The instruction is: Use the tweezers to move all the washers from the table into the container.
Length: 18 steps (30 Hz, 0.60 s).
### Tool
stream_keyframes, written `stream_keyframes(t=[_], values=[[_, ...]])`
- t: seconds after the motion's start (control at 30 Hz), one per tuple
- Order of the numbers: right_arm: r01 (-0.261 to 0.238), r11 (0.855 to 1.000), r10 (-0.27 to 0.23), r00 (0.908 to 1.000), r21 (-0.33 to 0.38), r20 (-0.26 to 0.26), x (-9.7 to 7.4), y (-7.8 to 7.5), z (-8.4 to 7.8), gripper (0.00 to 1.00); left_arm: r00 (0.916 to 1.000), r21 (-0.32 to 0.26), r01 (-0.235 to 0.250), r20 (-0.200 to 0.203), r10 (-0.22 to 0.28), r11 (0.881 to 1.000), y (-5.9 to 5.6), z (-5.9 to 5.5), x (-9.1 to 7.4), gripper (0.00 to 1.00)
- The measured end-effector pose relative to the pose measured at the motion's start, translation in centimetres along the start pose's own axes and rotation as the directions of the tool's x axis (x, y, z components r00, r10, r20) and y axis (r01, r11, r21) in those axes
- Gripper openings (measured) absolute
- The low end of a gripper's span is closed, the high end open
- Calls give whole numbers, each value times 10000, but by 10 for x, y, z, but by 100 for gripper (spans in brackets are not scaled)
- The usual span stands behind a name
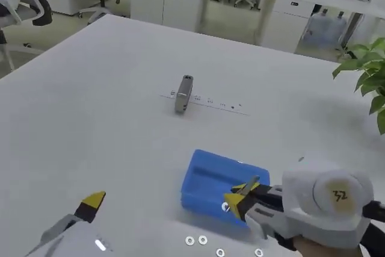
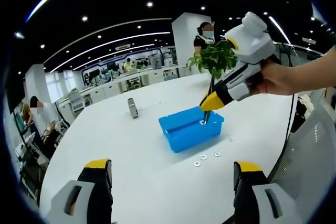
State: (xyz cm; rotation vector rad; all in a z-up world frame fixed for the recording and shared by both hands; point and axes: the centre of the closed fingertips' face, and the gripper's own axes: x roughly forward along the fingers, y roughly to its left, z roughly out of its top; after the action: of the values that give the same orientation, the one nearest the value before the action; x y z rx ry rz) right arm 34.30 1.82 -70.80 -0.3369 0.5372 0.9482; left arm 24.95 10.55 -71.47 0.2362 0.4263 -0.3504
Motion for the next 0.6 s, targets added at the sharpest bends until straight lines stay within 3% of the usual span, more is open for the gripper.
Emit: stream_keyframes(t=[0.23,0.3,0.6], values=[[22,9998,-24,10000,201,95,28,-13,9,4,10000,-53,-74,-5,74,10000,1,-1,0,99],[16,9997,-18,10000,227,93,36,-15,10,4,9997,194,-132,-206,136,9997,1,-4,2,99],[-1,9963,19,9998,857,-204,72,-16,-4,4,9990,268,37,-456,-25,9996,-1,-10,4,99]])
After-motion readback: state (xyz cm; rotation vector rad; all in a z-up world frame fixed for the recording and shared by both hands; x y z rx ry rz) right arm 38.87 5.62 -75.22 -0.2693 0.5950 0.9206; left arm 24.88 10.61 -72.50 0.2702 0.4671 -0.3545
